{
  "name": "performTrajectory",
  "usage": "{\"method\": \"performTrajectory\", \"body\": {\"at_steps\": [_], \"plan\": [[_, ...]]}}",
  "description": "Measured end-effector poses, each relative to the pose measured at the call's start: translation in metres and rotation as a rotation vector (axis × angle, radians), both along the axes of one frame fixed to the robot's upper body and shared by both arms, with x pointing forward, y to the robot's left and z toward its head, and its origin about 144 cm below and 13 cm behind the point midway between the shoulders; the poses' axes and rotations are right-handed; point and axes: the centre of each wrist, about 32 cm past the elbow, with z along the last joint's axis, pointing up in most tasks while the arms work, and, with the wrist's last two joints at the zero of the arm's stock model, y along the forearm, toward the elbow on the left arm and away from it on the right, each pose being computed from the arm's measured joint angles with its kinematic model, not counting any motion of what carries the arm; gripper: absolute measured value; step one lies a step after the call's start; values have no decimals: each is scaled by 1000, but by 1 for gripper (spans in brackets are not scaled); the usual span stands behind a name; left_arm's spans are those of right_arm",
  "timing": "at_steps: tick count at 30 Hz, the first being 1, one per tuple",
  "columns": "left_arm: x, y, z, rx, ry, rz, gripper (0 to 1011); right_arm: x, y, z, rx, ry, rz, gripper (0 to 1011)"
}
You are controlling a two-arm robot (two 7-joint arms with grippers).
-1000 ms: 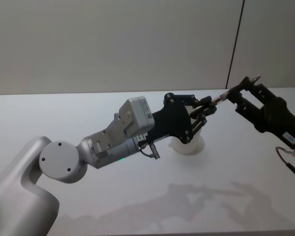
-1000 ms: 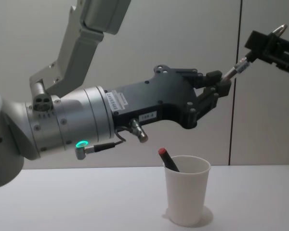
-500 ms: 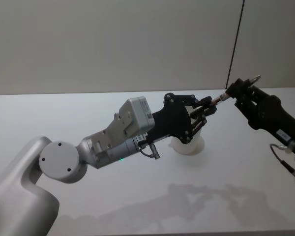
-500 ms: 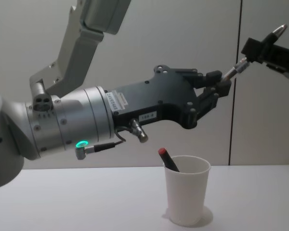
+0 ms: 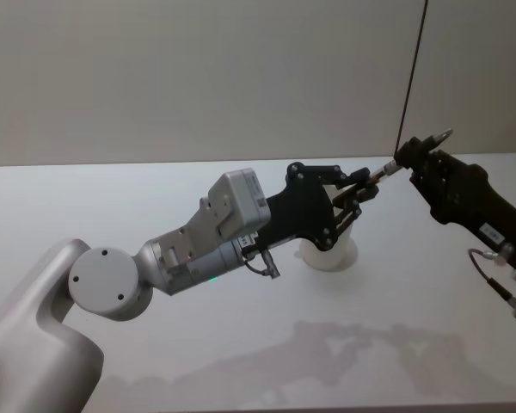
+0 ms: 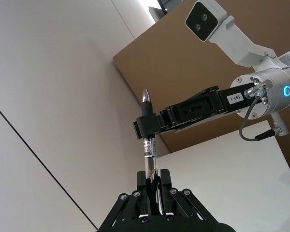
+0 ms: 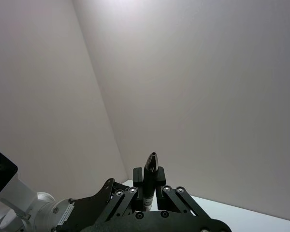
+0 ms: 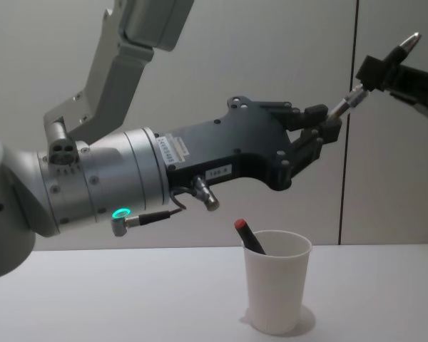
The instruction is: Place the pen into the pen holder.
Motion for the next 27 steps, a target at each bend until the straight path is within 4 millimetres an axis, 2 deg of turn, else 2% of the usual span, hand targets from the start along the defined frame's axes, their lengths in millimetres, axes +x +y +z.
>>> {"method": "performTrajectory", "body": {"at_steps": [4, 8, 27], "plan": [[0, 0, 0, 0, 0, 0, 175, 0, 1, 1, 0, 0, -1, 130], [0, 0, 0, 0, 0, -1, 265, 0, 1, 2, 1, -1, -6, 130], [0, 0, 0, 0, 0, -1, 859, 0, 0, 5, 9, -13, -16, 130]]}}
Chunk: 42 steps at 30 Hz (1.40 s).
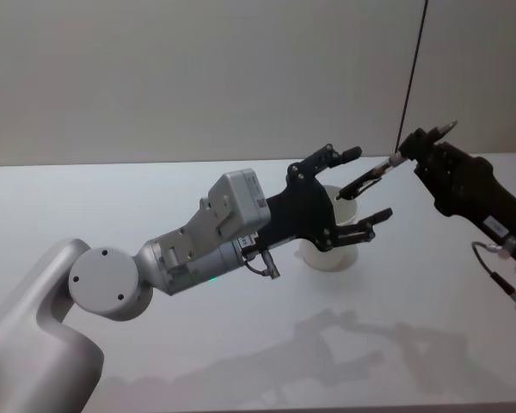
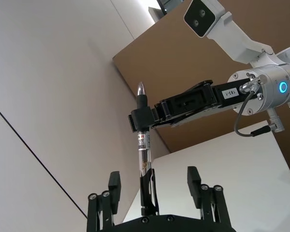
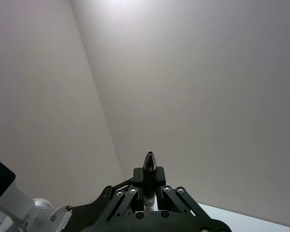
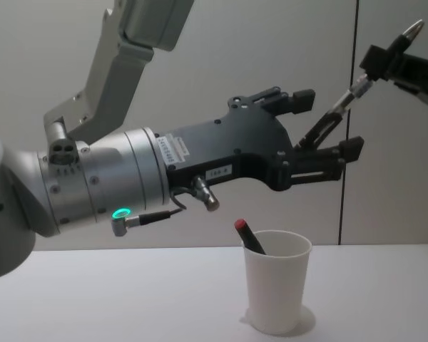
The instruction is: Place the pen into the pen holder.
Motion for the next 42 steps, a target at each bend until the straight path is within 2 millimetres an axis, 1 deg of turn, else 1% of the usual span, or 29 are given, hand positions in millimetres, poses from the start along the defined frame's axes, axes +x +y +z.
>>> {"method": "performTrajectory", "body": {"at_steps": [4, 6, 20, 28, 37, 42], "plan": [[0, 0, 0, 0, 0, 0, 966, 0, -1, 0, -2, -3, -10, 130], [0, 0, 0, 0, 0, 0, 1003, 0, -3, 1, -3, -5, -17, 130], [0, 0, 0, 0, 0, 0, 1000, 1, -17, -1, -31, -17, -109, 130], [0, 0, 0, 0, 0, 0, 1000, 4, -23, -8, -75, -43, -190, 130], [0, 0, 0, 0, 0, 0, 999, 12, -20, -20, -113, -74, -254, 130], [0, 0, 0, 0, 0, 0, 1000, 21, -15, -30, -132, -91, -282, 130]]}}
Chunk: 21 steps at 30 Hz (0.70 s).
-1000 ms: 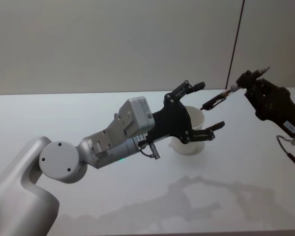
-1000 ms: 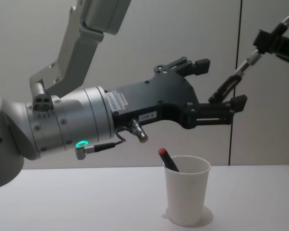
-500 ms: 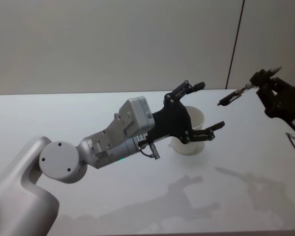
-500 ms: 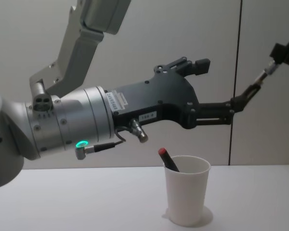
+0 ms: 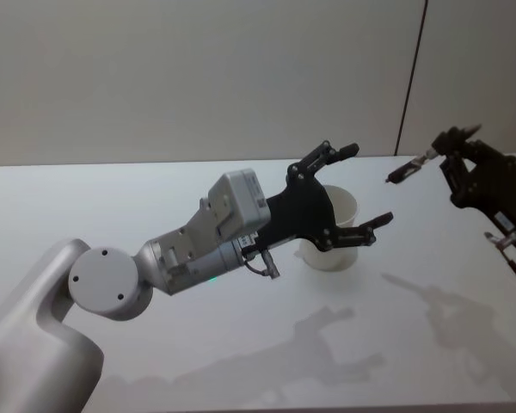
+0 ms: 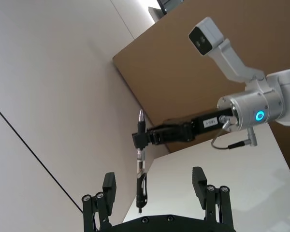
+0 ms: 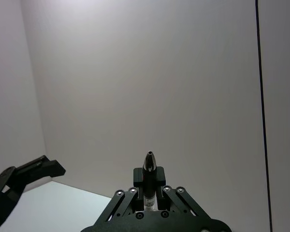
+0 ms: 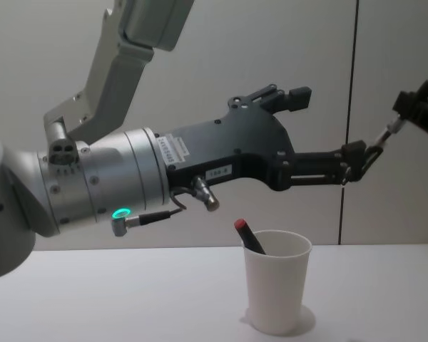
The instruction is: Place the pen into the pen holder.
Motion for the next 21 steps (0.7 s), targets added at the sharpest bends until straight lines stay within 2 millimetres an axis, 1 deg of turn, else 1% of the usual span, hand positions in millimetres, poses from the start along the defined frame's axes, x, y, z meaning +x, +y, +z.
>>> {"method": "performTrajectory", "body": {"at_steps": [21], "plan": [[0, 0, 0, 0, 0, 0, 999, 32, 23, -23, -49, -51, -72, 130]]}}
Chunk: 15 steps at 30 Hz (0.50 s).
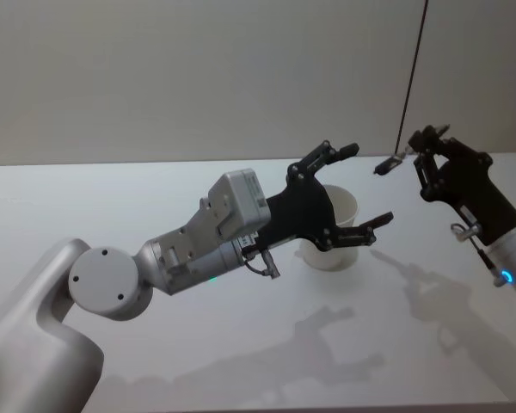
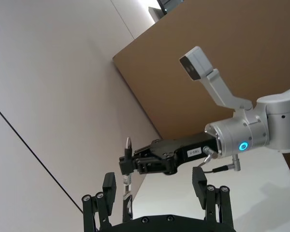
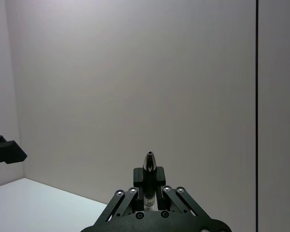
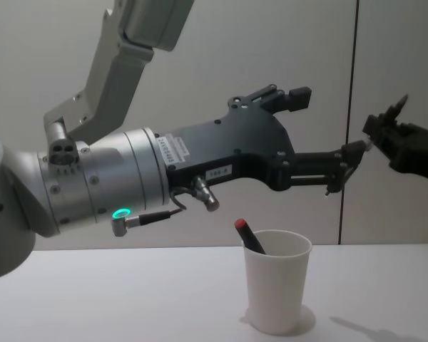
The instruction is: Place the pen into the pen holder.
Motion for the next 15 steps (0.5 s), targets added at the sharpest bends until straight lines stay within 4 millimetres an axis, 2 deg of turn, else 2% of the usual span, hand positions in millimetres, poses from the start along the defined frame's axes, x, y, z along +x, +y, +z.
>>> {"method": "performTrajectory", "body": {"at_steps": [15], "plan": [[0, 0, 0, 0, 0, 0, 1000, 16, 22, -10, -40, -20, -32, 130]]}}
